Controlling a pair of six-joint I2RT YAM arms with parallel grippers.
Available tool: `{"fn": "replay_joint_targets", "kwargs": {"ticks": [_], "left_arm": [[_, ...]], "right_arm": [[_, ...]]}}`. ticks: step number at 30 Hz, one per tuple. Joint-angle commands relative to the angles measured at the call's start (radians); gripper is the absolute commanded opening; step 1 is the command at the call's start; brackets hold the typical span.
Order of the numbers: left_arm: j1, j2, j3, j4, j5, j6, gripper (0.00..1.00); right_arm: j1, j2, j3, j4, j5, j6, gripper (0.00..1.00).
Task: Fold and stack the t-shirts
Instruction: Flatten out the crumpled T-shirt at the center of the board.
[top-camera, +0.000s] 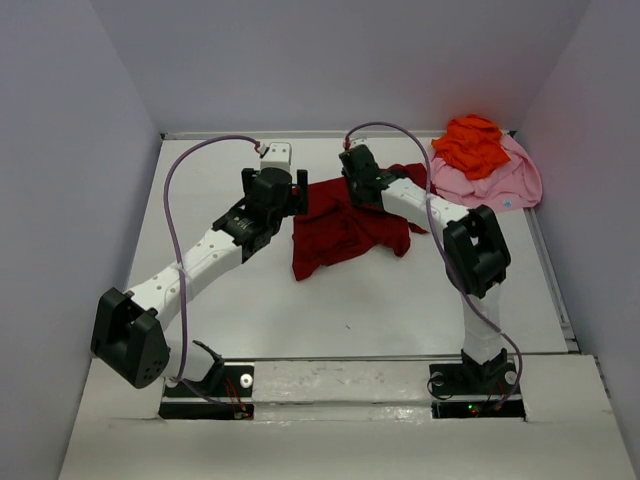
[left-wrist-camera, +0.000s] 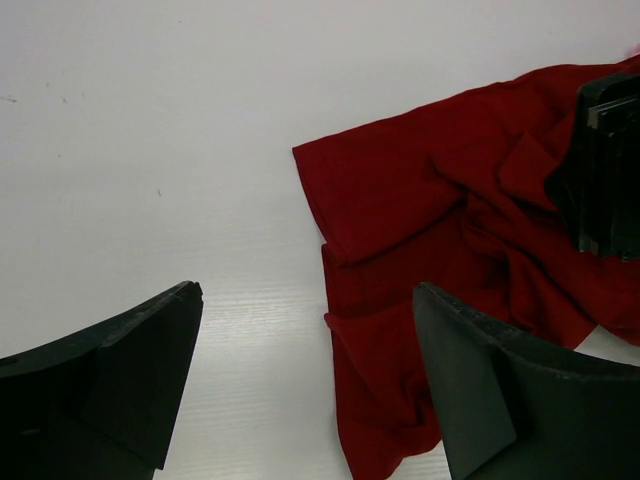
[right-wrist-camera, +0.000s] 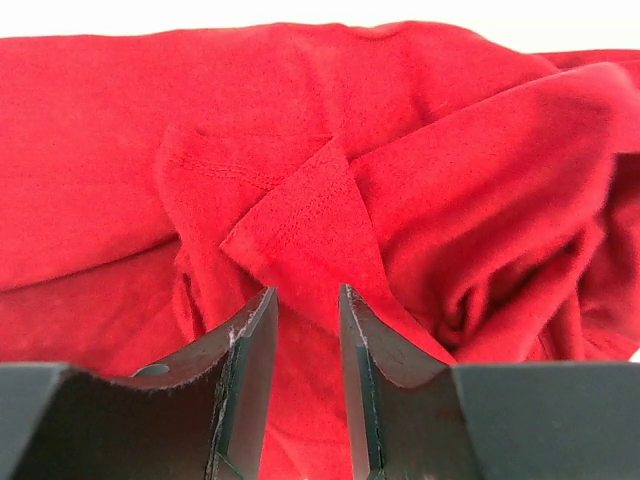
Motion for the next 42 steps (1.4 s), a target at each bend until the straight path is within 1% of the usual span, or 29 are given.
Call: {"fn": "replay_joint_targets", "kwargs": {"ticks": [1, 7, 12, 13, 16, 22, 36, 42], "left_arm": [[-0.004, -0.016, 0.050, 0.007, -0.002, 0.006, 0.96], [-0.003, -0.020, 0.050, 0.007, -0.006, 0.009, 0.96], [-0.004, -0.022, 0.050, 0.007, -0.005, 0.008, 0.96], [-0.003, -0.022, 0.050, 0.007, -0.006, 0.008, 0.96], [-0.003, -0.022, 0.049, 0.007, -0.005, 0.009, 0.96], [-0.004, -0.020, 0.050, 0.007, -0.005, 0.008, 0.96], [-0.003, -0.019, 0.048, 0.007, -0.006, 0.008, 0.96], [-0.003, -0.019, 0.049, 0.007, -0.003, 0.005, 0.96]], "right_arm": [[-0.005, 0.054, 0.069, 0.016, 0.003, -0.036, 0.37], [-0.005, 0.070, 0.056, 0.017, 0.023, -0.042, 0.39], [-0.005, 0.068, 0.040, 0.022, 0.038, -0.051, 0.45], [-0.005, 0.071, 0.039, 0.026, 0.037, -0.055, 0.48], [-0.005, 0.070, 0.033, 0.026, 0.032, -0.059, 0.51], [-0.005, 0.014, -0.019, 0.029, 0.003, -0.039, 0.53], [0.004, -0.093, -0.131, 0.031, 0.020, -0.016, 0.53], [0.004, -0.073, -0.139, 0.039, 0.031, -0.021, 0.54]]}}
